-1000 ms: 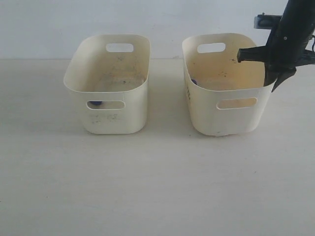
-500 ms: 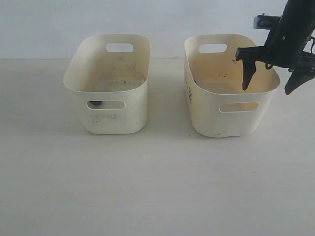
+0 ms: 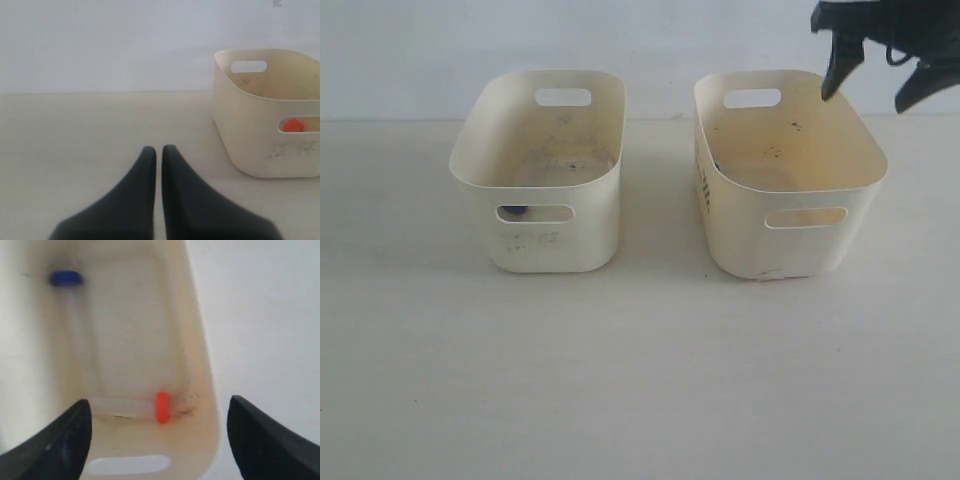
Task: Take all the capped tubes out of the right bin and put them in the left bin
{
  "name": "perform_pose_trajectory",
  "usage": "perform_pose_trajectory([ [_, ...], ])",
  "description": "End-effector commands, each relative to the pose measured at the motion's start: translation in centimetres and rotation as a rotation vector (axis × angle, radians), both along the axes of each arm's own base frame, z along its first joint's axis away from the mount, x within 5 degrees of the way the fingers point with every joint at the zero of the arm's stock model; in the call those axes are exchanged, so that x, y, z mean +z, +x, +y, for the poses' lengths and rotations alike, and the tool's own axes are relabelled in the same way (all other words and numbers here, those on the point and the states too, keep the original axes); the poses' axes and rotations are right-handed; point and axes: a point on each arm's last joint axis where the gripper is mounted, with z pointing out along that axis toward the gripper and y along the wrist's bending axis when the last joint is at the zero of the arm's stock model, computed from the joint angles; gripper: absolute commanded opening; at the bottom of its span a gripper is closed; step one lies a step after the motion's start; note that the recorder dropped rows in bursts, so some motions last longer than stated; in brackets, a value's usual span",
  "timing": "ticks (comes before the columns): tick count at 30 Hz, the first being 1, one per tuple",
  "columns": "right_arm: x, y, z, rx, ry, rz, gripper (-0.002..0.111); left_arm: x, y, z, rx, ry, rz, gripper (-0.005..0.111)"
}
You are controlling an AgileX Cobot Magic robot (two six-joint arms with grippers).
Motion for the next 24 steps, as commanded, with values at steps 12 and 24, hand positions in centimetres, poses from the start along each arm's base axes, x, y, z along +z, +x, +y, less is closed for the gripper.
perform_pose_trajectory([
  [12, -7.0, 4.8, 6.0, 0.191, 0.264, -0.035, 0.049, 0.2, 0.0, 0.0, 0.001, -0.016, -0.008, 0.004],
  [24, -12.9, 6.5, 6.2, 0.203, 0.266, 0.021, 0.058, 0.2, 0.0, 0.0, 0.001, -0.016, -0.008, 0.004],
])
